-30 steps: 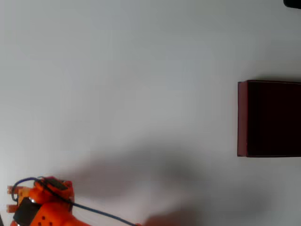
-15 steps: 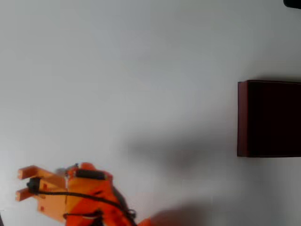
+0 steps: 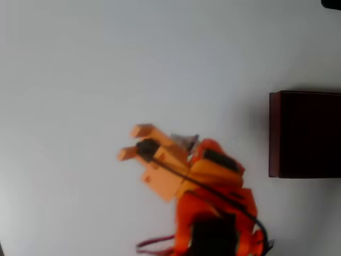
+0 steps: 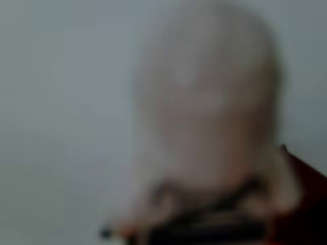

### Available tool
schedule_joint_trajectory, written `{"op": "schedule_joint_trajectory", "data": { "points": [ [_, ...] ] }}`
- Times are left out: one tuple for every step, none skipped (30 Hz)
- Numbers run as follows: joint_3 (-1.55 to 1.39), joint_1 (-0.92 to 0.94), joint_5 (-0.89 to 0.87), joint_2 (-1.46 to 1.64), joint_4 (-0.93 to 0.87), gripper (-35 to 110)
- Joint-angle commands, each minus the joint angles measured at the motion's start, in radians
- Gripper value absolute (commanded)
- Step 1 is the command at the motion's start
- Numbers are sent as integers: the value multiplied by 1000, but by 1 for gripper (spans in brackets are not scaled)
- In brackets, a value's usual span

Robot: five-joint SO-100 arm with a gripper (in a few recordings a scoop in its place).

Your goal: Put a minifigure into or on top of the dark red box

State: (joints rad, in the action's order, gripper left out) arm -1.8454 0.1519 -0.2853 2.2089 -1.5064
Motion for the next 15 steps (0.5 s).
{"op": "schedule_joint_trajectory", "data": {
  "points": [
    [187,172,77,-210,20,0],
    [230,210,92,-270,34,0],
    [272,249,107,-330,46,0],
    [313,284,121,-390,57,0],
    [360,321,135,-454,63,0],
    [417,354,149,-526,63,0],
    [482,387,166,-600,54,0],
    [558,419,183,-675,32,0],
    [644,451,187,-756,-2,0],
    [729,483,187,-831,-34,0],
    [808,508,190,-899,-57,0],
    [877,528,195,-959,-71,0],
    [942,543,198,-1011,-83,0],
    [1006,557,198,-1062,-101,0],
    [1066,568,196,-1112,-118,0]
  ]
}}
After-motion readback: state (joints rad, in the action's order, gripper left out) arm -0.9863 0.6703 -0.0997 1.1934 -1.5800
